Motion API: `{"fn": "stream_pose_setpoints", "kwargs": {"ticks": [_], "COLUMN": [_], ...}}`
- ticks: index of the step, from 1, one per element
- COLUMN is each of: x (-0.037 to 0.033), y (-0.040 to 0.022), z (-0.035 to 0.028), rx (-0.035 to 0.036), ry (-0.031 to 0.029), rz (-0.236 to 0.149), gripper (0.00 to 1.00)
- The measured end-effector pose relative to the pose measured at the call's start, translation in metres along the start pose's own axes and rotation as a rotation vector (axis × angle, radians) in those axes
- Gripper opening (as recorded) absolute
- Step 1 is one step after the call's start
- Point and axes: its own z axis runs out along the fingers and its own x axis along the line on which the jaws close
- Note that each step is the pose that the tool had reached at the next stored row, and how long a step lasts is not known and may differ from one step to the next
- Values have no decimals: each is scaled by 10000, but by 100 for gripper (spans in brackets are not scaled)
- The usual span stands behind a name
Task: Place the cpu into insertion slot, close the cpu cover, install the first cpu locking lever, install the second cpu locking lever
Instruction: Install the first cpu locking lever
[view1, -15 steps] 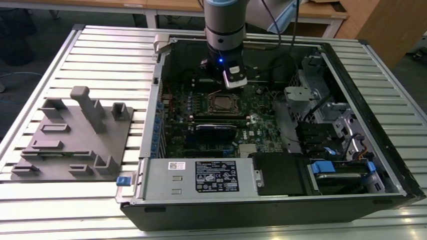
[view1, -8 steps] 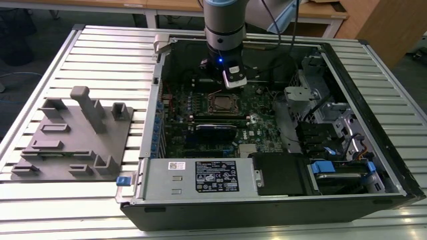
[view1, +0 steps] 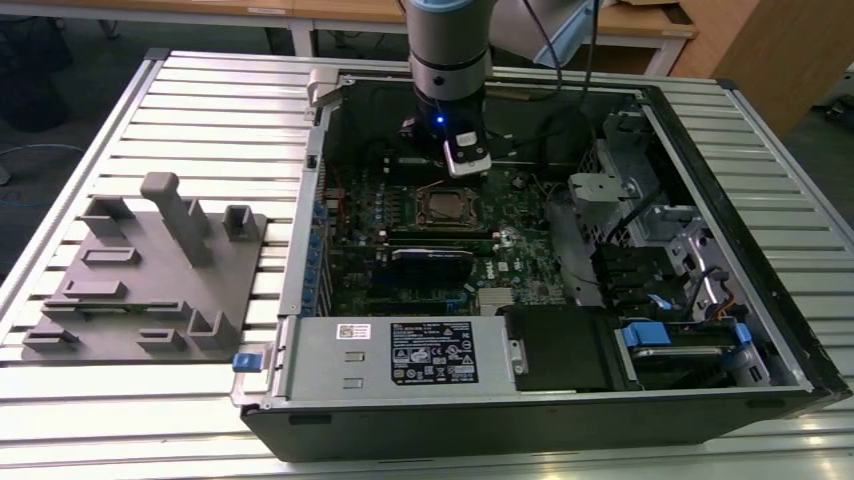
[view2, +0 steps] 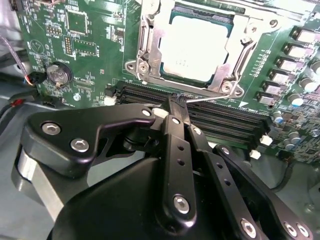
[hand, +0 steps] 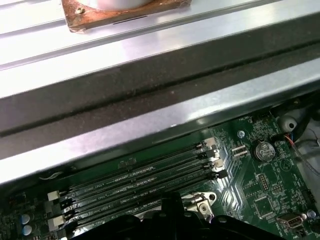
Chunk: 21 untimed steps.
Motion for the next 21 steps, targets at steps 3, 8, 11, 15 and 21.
{"fn": "stream_pose_setpoints", "kwargs": {"ticks": [3, 8, 11, 15, 21], "x": [4, 13, 15, 17, 26], "y": [8, 30, 33, 34, 55], "z": [10, 21, 25, 34, 45], "rx": [13, 31, 41, 60, 76], "ry": [-53, -118, -154, -218, -273], "rz": [226, 502, 654, 928, 1161], "gripper": [10, 10, 10, 10, 10]}}
